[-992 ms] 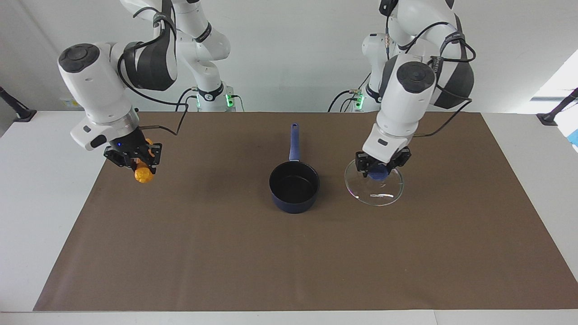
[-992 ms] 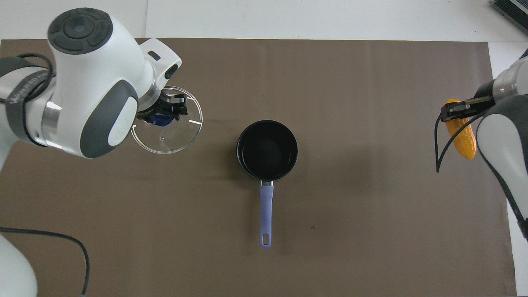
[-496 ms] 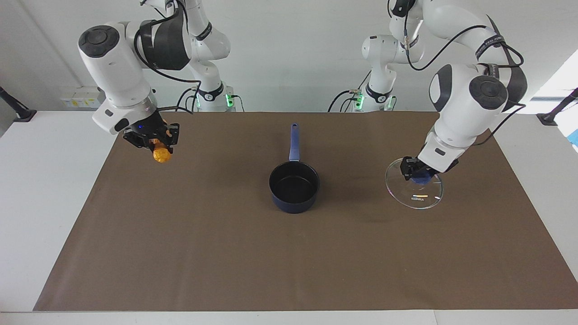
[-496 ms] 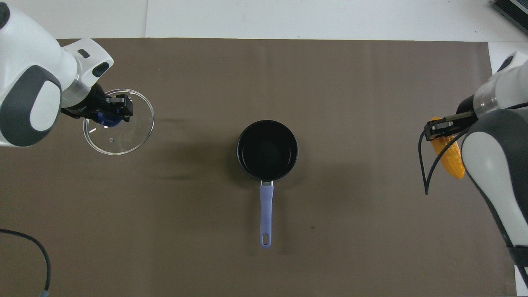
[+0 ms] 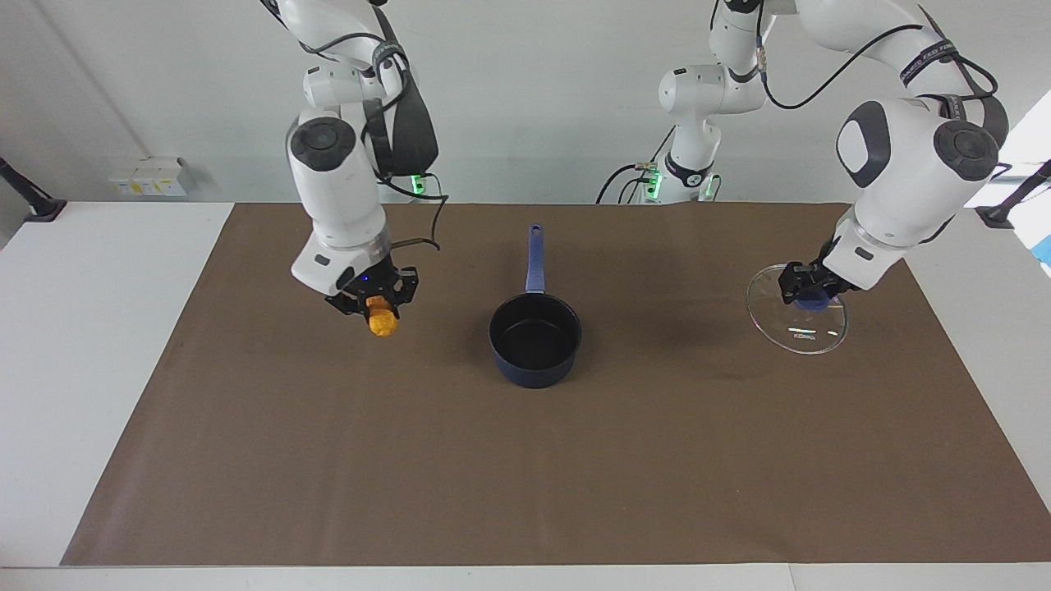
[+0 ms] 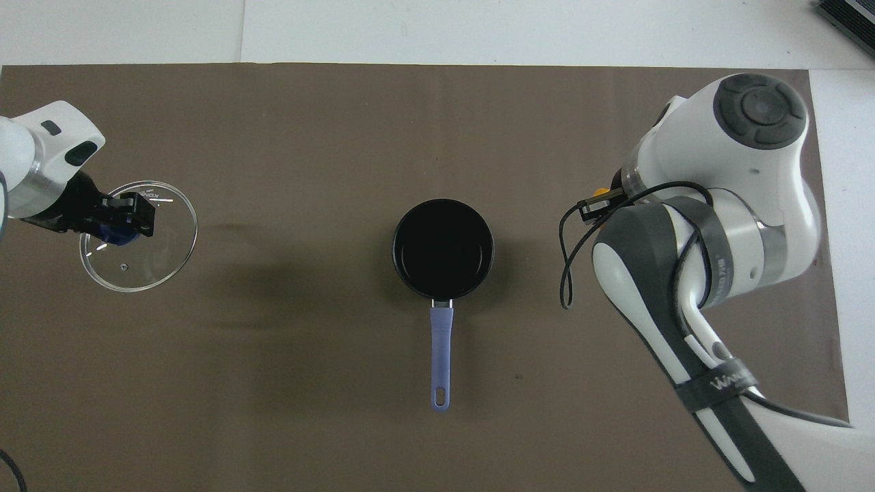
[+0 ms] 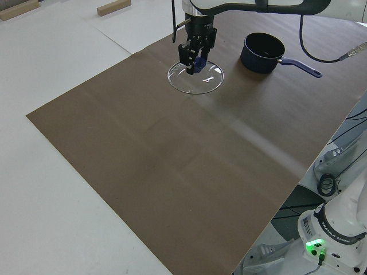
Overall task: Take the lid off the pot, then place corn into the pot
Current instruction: 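Lower the lid with the left gripper while the right gripper carries the corn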
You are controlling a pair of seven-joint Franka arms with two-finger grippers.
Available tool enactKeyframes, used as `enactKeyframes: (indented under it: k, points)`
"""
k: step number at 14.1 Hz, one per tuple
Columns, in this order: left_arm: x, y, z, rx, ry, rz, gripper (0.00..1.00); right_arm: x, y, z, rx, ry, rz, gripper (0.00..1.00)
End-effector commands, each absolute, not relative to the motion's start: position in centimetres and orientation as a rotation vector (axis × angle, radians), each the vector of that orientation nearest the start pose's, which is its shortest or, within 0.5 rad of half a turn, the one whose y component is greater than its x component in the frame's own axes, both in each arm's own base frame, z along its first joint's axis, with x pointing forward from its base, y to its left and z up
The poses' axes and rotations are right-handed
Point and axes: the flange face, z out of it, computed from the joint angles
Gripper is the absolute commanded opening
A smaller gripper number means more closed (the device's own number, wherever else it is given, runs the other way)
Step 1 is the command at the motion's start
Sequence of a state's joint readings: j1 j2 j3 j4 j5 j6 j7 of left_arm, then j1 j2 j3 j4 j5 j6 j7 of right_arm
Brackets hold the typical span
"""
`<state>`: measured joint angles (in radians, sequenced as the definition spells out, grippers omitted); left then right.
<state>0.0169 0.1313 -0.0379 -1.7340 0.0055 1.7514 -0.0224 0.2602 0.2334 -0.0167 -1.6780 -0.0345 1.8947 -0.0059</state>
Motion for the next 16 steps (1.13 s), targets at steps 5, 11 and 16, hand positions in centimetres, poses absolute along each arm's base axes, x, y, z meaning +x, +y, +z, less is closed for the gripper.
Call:
enactKeyframes:
  k: [5, 11, 16]
  points:
    - [53.1, 5.2, 44.3, -3.152, -0.035, 0.103, 0.00, 58.5, 22.4, 47.5, -3.103, -0.332, -0.001, 0.00]
    - [51.5, 7.1, 36.7, -3.147, -0.042, -0.023, 0.00, 57.2, 31.0, 44.9, -3.060, -0.194, -0.071, 0.00]
    - [51.6, 7.2, 33.7, -3.148, -0.046, -0.033, 0.00, 56.8, 36.4, 40.3, -3.075, -0.130, -0.060, 0.00]
